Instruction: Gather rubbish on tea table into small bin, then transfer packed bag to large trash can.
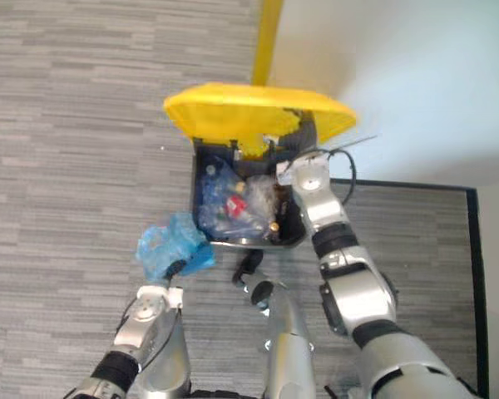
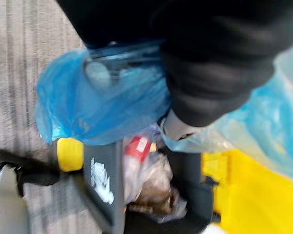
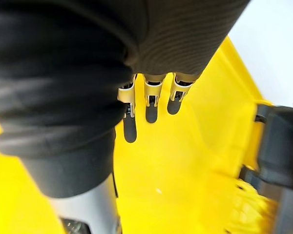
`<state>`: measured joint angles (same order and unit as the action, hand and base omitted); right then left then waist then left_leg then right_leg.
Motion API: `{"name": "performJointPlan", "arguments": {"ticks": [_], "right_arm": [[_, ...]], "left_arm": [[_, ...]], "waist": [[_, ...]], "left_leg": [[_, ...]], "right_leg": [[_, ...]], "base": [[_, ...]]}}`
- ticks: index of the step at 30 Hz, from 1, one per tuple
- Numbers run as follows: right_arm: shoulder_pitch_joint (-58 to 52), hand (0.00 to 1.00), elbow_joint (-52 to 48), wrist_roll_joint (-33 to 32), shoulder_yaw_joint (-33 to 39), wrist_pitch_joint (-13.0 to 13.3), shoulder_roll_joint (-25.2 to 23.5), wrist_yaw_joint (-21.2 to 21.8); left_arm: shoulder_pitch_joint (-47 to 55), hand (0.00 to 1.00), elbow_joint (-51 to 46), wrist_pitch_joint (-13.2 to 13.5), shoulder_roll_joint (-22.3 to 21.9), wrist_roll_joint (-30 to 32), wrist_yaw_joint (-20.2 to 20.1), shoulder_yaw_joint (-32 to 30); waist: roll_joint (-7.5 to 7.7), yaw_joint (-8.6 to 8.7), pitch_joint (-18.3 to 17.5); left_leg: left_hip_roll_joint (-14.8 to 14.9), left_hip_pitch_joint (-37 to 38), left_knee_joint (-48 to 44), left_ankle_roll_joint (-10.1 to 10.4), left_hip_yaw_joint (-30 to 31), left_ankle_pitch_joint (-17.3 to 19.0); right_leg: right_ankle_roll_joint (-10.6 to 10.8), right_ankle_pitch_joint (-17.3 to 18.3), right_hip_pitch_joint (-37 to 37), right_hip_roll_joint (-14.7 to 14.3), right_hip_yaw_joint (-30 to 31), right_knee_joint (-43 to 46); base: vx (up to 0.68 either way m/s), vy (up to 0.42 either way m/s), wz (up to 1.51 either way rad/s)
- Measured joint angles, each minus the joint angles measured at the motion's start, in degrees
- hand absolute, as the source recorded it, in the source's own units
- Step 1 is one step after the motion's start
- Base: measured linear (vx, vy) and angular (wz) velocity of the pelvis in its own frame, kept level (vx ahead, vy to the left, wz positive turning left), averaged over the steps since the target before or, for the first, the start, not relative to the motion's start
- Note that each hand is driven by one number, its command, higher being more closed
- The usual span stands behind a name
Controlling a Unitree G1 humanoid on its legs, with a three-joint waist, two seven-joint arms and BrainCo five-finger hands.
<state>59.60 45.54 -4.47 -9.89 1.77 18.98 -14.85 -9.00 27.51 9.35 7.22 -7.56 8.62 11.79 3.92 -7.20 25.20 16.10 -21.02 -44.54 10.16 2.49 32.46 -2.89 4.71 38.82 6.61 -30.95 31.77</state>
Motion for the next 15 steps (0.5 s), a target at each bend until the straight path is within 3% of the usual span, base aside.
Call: {"name": "performJointPlan", "arguments": {"ticks": [12,13,14,15], "right_arm": [[5.2,0.00,5.2,-0.2,-1.7,-0.1,1.6,0.1],[5.7,0.00,5.2,-0.1,-1.6,-0.1,1.6,0.1],[6.0,0.00,5.2,-0.2,-1.5,-0.1,1.9,0.0],[5.6,0.00,5.7,-0.2,-1.5,-0.1,2.6,-0.6]], "left_arm": [[-1.9,1.00,-7.9,0.0,2.6,-2.9,0.1,2.9],[-2.8,1.00,-9.3,0.4,2.1,-3.7,0.2,3.1],[-3.4,1.00,-9.6,0.5,2.0,-3.8,0.2,3.1],[-4.7,1.00,-10.8,0.6,2.1,-3.9,0.2,2.7]], "waist": [[0.26,0.78,-0.1],[-0.59,0.41,0.4],[-1.08,-0.16,0.7],[-0.12,1.84,1.0]], "left_leg": [[-0.9,1.1,4.2,-0.4,4.3,-0.4],[0.4,1.0,5.0,-1.3,5.7,-0.7],[1.0,1.0,5.3,-1.2,5.4,-0.7],[-0.6,0.6,4.7,-0.2,5.7,-1.9]], "right_leg": [[-0.3,-0.1,-2.9,-2.4,-2.9,-5.5],[4.1,3.0,-2.8,-2.9,-3.4,-4.2],[1.3,4.1,-1.0,-2.0,-1.6,2.3],[-4.9,6.1,1.7,0.3,13.0,15.9]], "base": [[-0.06,-0.071,0.06],[-0.07,-0.101,-0.15],[-0.02,-0.122,0.43],[0.03,-0.183,0.68]]}}
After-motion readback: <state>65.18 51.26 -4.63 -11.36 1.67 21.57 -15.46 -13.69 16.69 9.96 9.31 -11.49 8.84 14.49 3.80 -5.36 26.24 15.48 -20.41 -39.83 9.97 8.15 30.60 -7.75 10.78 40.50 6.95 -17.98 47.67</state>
